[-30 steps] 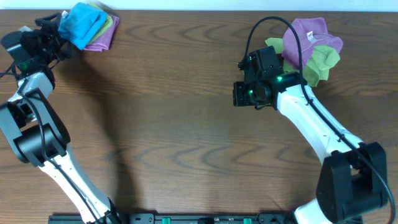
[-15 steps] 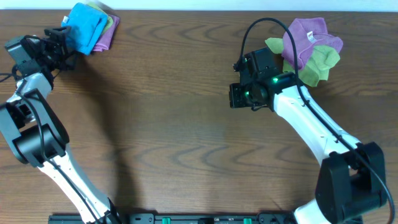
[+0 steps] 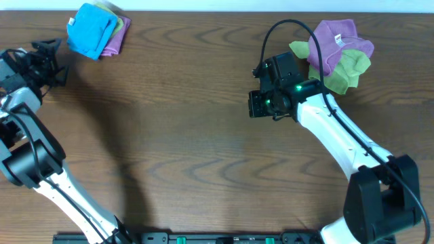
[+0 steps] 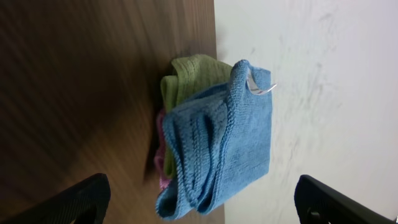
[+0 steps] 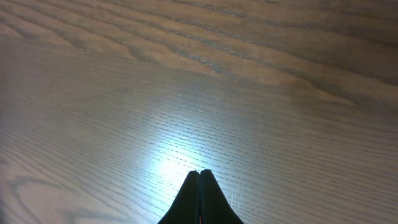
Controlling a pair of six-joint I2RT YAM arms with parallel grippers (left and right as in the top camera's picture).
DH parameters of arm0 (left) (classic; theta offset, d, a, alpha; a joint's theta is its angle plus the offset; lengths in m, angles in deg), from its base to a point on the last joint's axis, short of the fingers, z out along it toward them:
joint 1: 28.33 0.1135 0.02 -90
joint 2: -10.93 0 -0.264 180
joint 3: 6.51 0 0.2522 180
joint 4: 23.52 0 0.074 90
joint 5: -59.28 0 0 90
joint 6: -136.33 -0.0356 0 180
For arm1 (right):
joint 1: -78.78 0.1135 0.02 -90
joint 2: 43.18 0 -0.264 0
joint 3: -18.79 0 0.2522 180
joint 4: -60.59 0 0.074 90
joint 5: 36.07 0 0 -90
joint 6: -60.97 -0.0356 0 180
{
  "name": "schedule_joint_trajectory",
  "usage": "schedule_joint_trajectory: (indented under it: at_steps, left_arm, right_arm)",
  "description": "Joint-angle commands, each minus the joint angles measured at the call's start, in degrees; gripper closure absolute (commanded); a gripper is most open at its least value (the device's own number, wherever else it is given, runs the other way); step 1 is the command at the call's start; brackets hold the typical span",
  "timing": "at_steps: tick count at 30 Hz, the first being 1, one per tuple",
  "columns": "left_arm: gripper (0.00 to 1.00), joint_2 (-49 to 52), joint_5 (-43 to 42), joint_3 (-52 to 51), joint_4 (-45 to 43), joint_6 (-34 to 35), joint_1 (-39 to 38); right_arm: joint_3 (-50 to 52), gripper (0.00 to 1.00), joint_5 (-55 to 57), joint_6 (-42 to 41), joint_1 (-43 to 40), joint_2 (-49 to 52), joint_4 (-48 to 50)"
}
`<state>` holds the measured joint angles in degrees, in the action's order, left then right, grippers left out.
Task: Fold the cloth
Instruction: 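Open the left gripper and pull it back from the pile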
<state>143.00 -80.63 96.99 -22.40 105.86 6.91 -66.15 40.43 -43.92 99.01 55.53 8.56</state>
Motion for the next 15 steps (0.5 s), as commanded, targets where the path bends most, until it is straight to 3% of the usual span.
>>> schedule_joint_trajectory:
  at_steps: [1,5,15]
  left_arm:
    - [0.04,-2.6,-4.2,0.7,1.0,-5.6,1.3]
    - [0.04,-6.7,-5.9,0.7,1.4,-10.3,1.5]
    - [0.04,-10.2,-23.5,0.7,-11.1,-9.8,-4.5]
  right_arm:
    - [-0.9,0.99,-0.3,0.2,0.5,-1.0,0.1]
    - [-0.9,0.99,-0.2,0.2,0.5,-1.0,0.1]
    - [-1.4,0.99,-0.5,0.2,0.5,-1.0,0.8]
